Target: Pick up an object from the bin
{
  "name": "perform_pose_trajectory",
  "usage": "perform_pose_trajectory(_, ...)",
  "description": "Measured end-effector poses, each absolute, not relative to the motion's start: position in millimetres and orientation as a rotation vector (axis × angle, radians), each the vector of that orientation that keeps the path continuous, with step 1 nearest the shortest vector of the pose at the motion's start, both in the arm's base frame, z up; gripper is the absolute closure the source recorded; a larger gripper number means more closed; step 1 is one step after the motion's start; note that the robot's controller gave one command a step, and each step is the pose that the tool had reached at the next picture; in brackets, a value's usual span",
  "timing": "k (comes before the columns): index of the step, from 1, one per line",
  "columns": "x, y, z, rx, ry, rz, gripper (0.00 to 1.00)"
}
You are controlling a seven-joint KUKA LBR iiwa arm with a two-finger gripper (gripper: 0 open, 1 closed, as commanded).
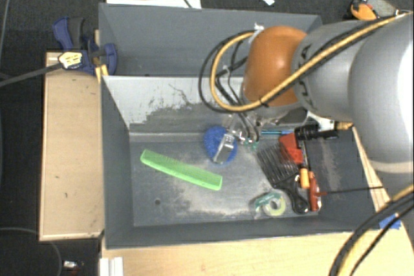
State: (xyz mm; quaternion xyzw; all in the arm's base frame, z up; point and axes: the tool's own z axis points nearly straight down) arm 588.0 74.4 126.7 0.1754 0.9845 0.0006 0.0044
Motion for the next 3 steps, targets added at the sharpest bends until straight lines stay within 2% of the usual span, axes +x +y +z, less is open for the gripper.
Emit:
perform_pose_trajectory(1,590.8,63.6,85.1,0.072,3.117,0.003,0.00)
perform_pose_trajectory(2,596.0,59.3,74.9,0.896,2.988,0.022,1.00)
perform_pose_trajectory(3,596.1,59.3,75.0,0.892,2.990,0.021,1.00)
